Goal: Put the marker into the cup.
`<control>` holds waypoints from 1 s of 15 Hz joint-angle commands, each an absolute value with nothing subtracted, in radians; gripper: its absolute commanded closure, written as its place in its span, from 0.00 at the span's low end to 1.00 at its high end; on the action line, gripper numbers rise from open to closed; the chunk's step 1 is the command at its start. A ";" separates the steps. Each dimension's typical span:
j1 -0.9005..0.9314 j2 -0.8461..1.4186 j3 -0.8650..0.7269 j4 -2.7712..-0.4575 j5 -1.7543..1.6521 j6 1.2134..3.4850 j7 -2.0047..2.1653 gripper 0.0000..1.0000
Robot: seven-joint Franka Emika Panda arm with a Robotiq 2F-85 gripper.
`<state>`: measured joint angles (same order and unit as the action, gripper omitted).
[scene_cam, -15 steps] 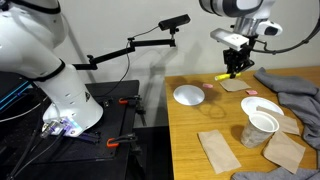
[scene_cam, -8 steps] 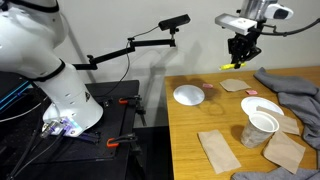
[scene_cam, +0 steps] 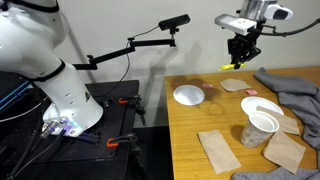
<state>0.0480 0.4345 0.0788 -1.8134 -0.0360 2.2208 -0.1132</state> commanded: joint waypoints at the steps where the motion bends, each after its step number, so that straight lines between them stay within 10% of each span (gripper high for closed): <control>1: 0.094 0.414 0.022 -1.821 -0.134 2.228 0.019 0.95; 15: 0.284 0.468 -0.175 -1.790 -0.668 2.201 0.945 0.95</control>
